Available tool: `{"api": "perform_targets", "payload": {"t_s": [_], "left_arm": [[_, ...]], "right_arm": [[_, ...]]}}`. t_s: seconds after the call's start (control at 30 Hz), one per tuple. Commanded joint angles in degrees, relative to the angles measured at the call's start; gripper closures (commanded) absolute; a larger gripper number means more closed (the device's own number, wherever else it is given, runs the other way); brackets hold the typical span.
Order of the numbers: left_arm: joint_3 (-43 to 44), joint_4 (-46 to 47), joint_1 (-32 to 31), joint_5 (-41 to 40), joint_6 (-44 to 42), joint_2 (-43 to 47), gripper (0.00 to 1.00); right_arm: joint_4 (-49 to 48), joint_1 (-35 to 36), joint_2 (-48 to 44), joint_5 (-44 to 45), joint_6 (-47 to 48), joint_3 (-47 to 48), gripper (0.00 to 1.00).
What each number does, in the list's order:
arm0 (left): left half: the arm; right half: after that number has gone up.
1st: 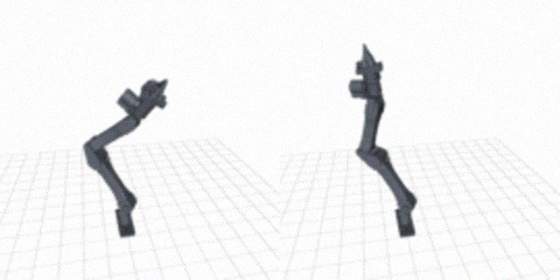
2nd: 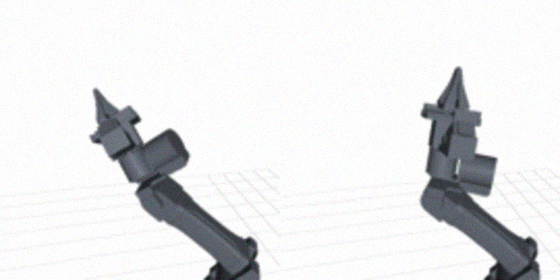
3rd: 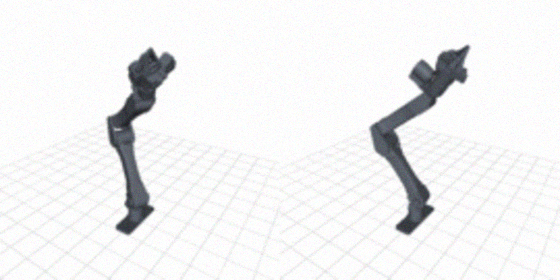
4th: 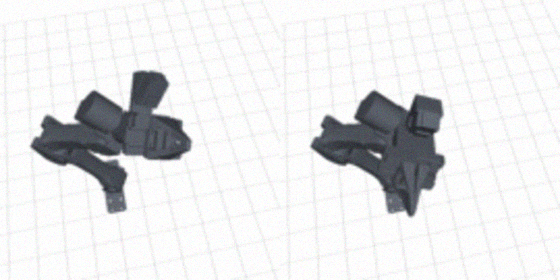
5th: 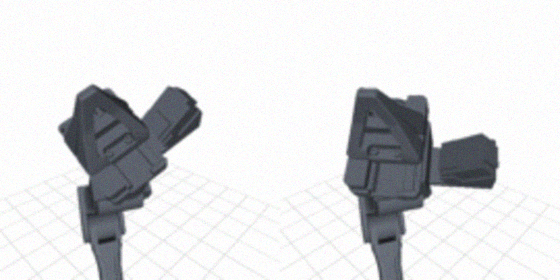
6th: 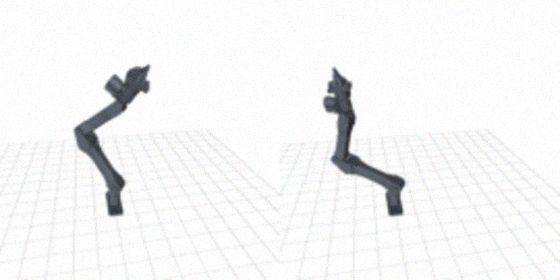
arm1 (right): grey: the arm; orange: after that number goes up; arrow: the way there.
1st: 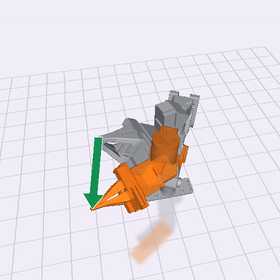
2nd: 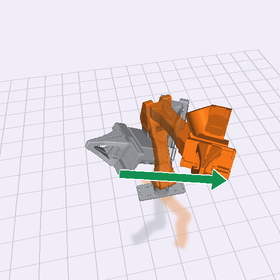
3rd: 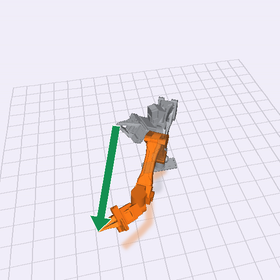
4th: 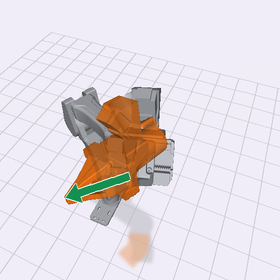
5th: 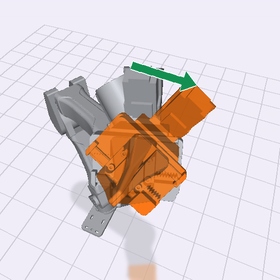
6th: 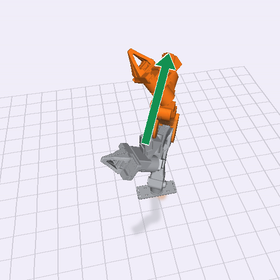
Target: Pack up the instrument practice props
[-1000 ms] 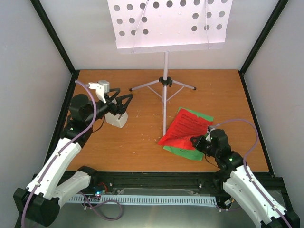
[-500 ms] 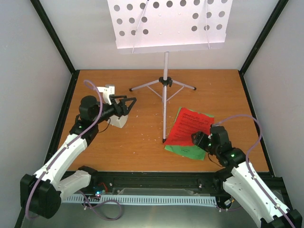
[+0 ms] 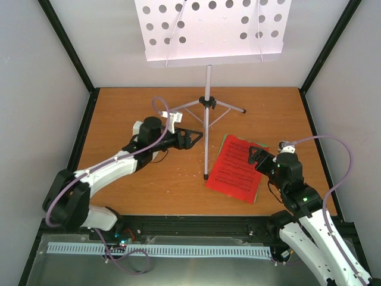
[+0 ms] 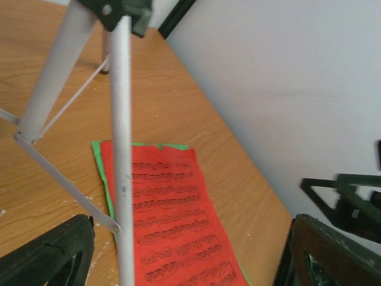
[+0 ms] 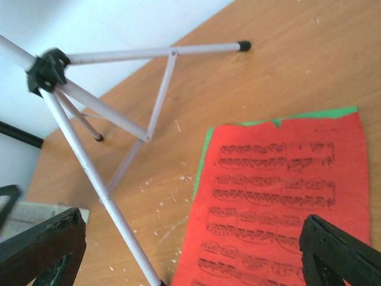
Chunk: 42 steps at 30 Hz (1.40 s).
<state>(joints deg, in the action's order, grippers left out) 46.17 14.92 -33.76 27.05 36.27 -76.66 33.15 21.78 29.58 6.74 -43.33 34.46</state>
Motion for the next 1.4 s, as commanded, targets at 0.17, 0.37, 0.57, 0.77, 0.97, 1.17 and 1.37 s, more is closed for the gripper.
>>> {"api": "perform_targets", "payload": {"t_s": [0.17,0.37,0.57,0.77,0.97,1.17,1.37], "left_arm": [[15.7,1.7,-0.5,2.8,-4.8,-18.8,0.09],[23.7,-4.4,-0.5,4.4,-9.9,-26.3,0.17],[24.9,-5.0,-0.5,5.1,-10.3,-27.6,0.43],[22.1,-2.0,-0.5,3.7,-10.9,-25.7,0.46],[21.7,-1.0,-0.5,5.3,-13.7,-25.0,0.48],[21.9,-1.0,-0.5,4.7,-15.3,-25.9,0.53],[24.0,-2.4,-0.5,4.9,-15.0,-28.3,0.74]], "right_arm": [[-16.0,-0.2,2.4,-3.8,-2.7,-4.1,0.06],[-12.4,-0.3,6.5,-6.6,-0.6,-0.2,0.07],[-12.2,-0.2,7.0,-7.2,1.4,1.0,0.07],[-18.9,-0.2,7.5,-2.1,5.9,-3.1,0.05],[-29.6,-0.2,9.9,0.3,7.8,-6.3,0.03],[-30.3,-0.3,12.8,-1.4,8.7,-5.1,0.03],[-31.0,-0.3,14.7,-2.1,7.7,-5.2,0.03]]}}
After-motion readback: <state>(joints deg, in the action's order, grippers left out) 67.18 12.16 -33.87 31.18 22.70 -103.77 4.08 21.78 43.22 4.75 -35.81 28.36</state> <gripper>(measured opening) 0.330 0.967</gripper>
